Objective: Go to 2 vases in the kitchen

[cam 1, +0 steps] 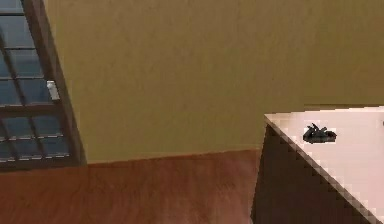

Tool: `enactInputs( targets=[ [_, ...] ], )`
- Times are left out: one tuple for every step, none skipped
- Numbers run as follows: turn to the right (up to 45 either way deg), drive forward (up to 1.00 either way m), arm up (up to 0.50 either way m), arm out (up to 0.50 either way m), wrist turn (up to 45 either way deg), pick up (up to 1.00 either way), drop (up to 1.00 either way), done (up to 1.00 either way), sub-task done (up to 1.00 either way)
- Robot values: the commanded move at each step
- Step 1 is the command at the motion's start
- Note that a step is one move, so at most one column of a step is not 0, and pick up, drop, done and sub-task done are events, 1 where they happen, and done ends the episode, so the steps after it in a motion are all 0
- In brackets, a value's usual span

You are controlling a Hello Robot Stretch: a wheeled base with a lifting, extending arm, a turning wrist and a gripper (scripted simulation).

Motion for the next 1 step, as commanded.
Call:
enactInputs(
  targets=[
    [-3.0, 0.00, 0.00, 0.00, 0.0, 0.00, 0.00, 0.00, 0.00]
  ],
)
